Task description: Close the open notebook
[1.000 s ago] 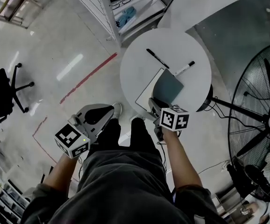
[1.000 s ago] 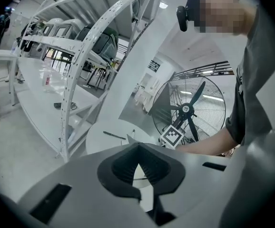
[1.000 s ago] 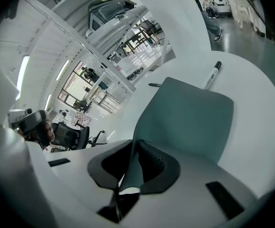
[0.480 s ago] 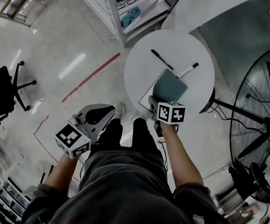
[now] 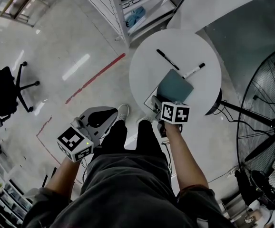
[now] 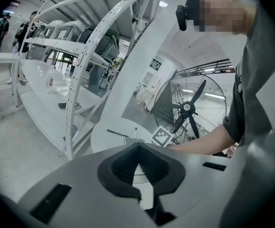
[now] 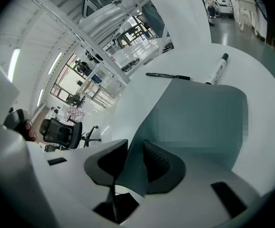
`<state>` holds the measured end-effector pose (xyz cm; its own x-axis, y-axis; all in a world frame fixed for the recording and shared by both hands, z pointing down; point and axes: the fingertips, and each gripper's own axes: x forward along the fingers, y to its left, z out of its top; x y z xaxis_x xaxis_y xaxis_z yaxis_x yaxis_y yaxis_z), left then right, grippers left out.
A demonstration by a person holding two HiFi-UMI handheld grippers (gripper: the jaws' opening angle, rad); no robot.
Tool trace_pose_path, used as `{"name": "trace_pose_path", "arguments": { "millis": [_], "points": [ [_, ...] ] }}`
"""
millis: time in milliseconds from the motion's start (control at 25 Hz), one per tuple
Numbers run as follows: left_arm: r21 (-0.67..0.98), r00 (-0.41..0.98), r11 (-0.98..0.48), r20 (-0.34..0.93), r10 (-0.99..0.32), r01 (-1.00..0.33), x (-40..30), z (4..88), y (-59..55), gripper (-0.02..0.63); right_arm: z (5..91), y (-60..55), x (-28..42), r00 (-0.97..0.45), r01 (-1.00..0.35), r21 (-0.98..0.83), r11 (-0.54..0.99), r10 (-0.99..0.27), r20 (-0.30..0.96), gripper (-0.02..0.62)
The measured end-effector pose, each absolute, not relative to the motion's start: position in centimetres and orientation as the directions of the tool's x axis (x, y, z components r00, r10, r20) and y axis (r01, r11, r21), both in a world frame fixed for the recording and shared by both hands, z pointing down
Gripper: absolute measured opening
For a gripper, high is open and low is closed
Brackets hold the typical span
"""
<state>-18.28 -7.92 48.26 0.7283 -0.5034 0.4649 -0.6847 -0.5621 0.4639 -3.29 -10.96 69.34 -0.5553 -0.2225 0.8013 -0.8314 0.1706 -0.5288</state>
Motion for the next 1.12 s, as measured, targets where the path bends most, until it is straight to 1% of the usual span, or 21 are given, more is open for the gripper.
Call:
{"name": "trace_pose_path", "arguments": {
  "millis": [80,160,280,360,520,800,1120],
  "points": [
    [0.465,0.725,-0.557,0.468,-0.505,-0.688,-18.4,48.2,-7.8,0.014,69.4,-10.8,-3.4,-0.564,-0.826,-0.539,0.167,-0.227,0.794,0.125],
    [0.464,0.726,-0.558,0.468,-0.504,-0.687,-18.5,48.2,-7.6,0.014,69.2,-10.8,-3.8,-0.576,-0.818,-0.55,0.169,-0.234,0.783,0.156],
    [0.461,0.728,-0.565,0.469,-0.5,-0.684,-18.6,48.1,-7.2,0.014,69.0,-10.7,-4.2,-0.592,-0.806,-0.568,0.169,-0.238,0.77,0.173],
    [0.462,0.728,-0.564,0.472,-0.496,-0.684,-18.6,48.1,-7.0,0.014,68.8,-10.6,-4.5,-0.606,-0.796,-0.58,0.176,-0.238,0.759,0.196],
    [0.457,0.738,-0.581,0.454,-0.499,-0.674,-18.2,47.7,-6.7,0.014,68.4,-10.4,-4.9,-0.64,-0.768,-0.616,0.177,-0.252,0.726,0.213],
    [0.442,0.753,-0.613,0.447,-0.482,-0.655,-17.5,46.8,-5.6,0.014,66.1,-10.6,-4.4,-0.671,-0.734,-0.656,0.177,-0.34,0.659,0.213],
    [0.421,0.795,-0.68,0.411,-0.446,-0.6,-15.4,44.6,-5.3,0.014,61.1,-10.1,-3.5,-0.681,-0.714,-0.664,0.219,-0.437,0.588,0.164]
  ]
}}
